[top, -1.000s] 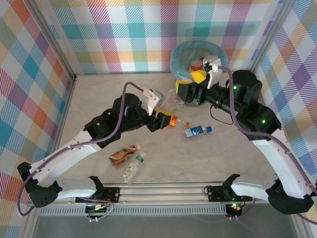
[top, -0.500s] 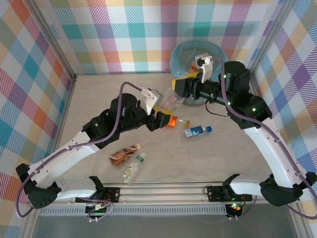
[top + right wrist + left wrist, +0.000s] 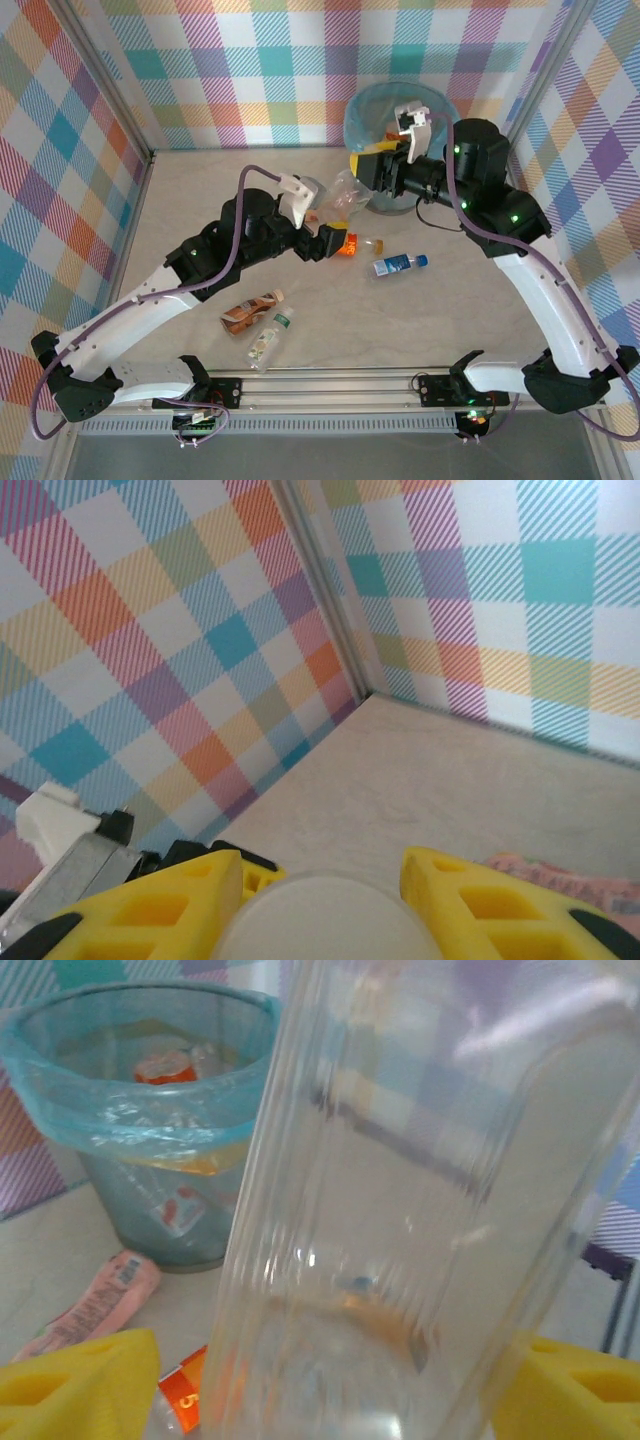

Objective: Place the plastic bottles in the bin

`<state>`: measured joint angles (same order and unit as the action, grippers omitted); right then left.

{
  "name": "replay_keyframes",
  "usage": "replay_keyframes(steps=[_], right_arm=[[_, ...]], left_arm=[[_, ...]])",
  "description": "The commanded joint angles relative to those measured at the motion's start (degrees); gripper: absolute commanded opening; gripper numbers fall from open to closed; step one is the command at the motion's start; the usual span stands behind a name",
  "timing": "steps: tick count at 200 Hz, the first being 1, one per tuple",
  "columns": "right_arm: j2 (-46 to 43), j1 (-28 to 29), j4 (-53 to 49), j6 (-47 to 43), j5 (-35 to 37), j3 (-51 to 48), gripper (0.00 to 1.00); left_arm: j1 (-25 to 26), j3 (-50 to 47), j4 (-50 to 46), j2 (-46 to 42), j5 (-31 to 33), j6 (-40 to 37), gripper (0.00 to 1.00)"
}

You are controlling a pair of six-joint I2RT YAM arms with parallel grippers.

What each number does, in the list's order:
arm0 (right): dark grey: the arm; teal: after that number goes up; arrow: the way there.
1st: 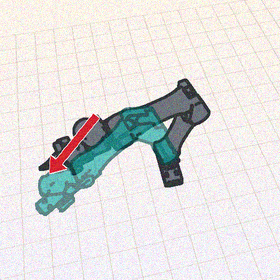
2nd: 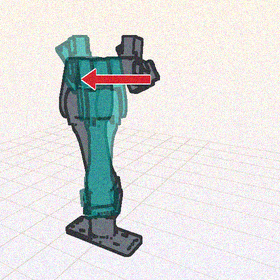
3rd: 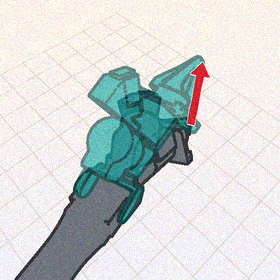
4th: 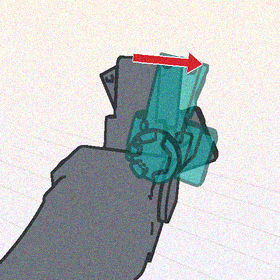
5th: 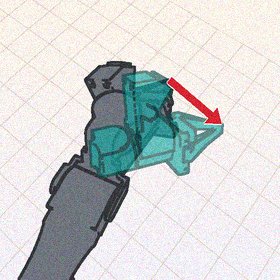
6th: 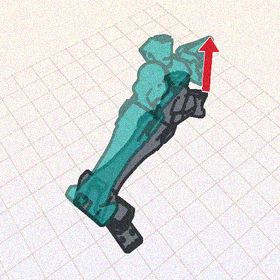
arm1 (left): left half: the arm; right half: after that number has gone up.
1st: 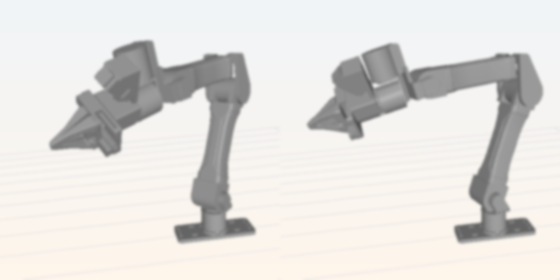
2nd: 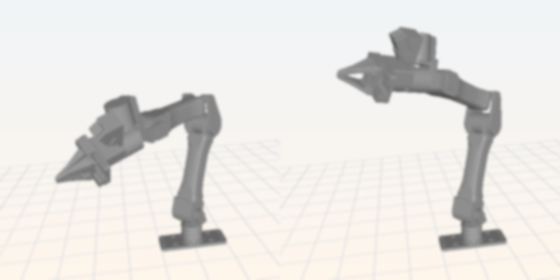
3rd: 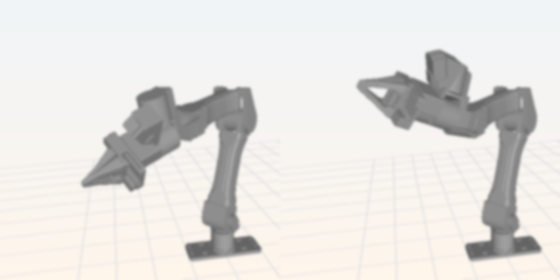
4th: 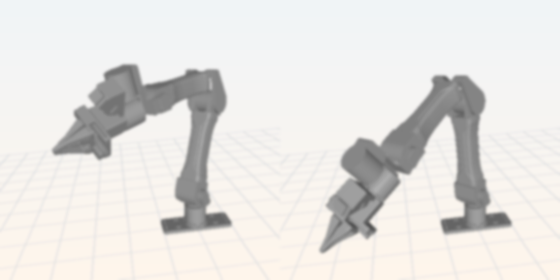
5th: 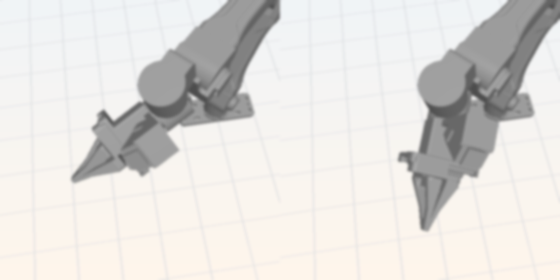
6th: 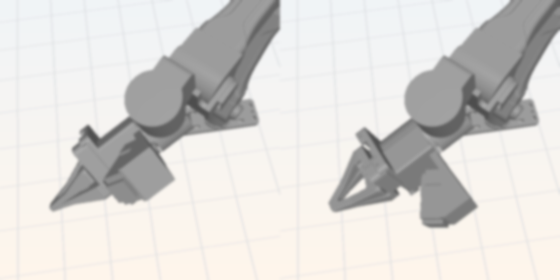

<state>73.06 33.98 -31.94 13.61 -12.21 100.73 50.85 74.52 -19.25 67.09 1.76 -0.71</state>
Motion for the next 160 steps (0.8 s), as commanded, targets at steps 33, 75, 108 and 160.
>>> replay_keyframes(steps=[33, 75, 108, 160], right_arm=[[9.7, -2.7, -0.6, -12.2, 11.2, 14.0, 0.18], [26.3, -6.5, -2.8, -18.7, 20.1, 30.8, 0.17], [43.2, -8.6, -6.8, -24.0, 28.3, 48.8, 0.16], [53.1, -11.7, -2.7, -25.8, 33.1, 52.2, 0.17]], left_arm=[[-0.7, -1.9, 0.4, -3.8, 8.6, 0.8, 0.86], [-0.7, -4.0, -0.9, -7.1, 11.8, 1.1, 0.87], [-0.7, -4.3, -2.9, -8.6, 13.3, 0.8, 0.87], [-0.7, -5.9, -4.7, -9.9, 14.0, 0.2, 0.88]])
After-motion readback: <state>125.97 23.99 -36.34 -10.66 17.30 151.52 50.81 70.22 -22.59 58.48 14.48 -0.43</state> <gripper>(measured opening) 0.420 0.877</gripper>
